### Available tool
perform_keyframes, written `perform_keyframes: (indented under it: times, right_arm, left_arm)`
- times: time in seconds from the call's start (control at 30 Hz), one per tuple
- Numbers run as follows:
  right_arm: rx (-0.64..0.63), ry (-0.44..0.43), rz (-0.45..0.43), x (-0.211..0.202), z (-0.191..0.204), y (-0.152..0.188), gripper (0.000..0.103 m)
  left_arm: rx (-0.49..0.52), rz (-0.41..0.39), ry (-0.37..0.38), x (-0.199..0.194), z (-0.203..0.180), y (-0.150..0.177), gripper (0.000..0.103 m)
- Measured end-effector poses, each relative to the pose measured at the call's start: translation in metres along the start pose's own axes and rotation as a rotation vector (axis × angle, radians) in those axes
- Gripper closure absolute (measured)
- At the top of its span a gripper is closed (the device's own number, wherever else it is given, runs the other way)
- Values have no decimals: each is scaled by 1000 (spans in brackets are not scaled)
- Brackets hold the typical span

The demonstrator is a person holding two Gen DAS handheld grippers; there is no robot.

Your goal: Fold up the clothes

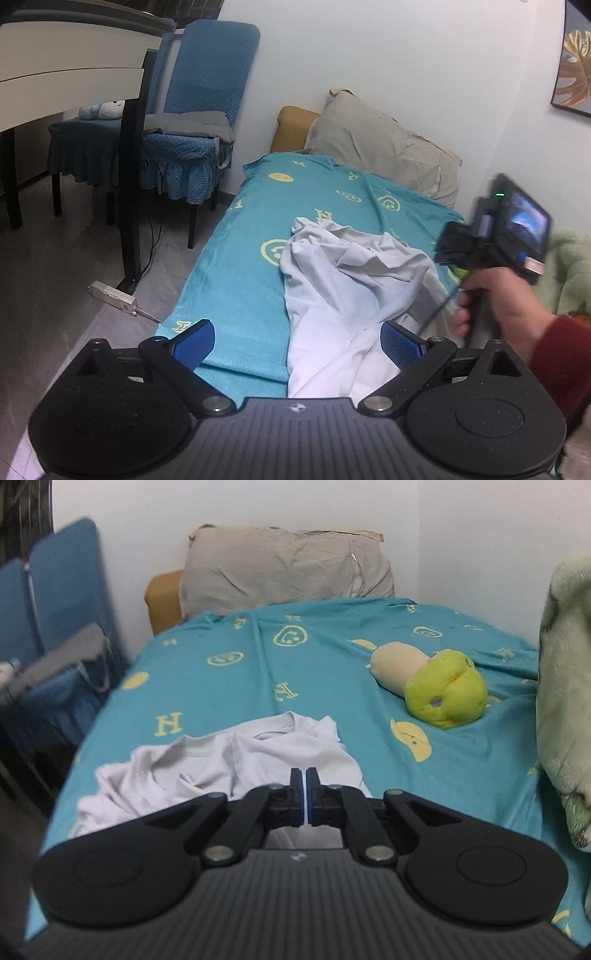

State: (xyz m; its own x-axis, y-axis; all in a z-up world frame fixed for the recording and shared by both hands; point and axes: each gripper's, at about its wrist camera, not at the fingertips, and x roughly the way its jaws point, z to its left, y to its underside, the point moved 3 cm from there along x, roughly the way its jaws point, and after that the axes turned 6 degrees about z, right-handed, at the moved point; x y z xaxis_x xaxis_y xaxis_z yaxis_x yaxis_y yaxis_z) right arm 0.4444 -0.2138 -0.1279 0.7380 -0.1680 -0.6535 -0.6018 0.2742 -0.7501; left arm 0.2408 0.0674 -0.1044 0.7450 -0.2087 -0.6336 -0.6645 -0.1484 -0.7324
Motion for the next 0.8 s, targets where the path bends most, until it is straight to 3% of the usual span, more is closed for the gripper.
perform_keyframes:
  times: [0.17,0.23,0.27,0.3,0.43,0.53,0.67,0.73,0.8]
  right_arm:
    - [-32,-117,57,-19,0,16,94]
    - [-127,-158,51,-27,13,31,72]
    - [-184,-177,46,-31,21,39,50]
    - [-244,-198,35,-35,29,46,39]
    - [-467,-262,-18,-44,63,69,40]
    - [-556,-245,-11,-34,79,72,42]
    - [-582,-186,95,-6,80,71,53]
    - [-576,-183,145,-1,72,74,62]
    - [-552,-191,153,-3,63,76,90]
  left_arm:
    - [-17,7,-10,0,0,-1,5]
    - [-17,11,-15,2,-1,-1,5]
    - [-15,15,-19,3,-1,-1,5]
    - [-16,19,-22,5,-1,0,5]
    - [-24,38,-28,9,0,3,5]
    - [-39,49,-28,13,2,4,5]
    - [-59,69,-22,18,4,4,5]
    - [-63,82,-11,20,4,4,5]
    - [-56,77,-8,20,3,4,5]
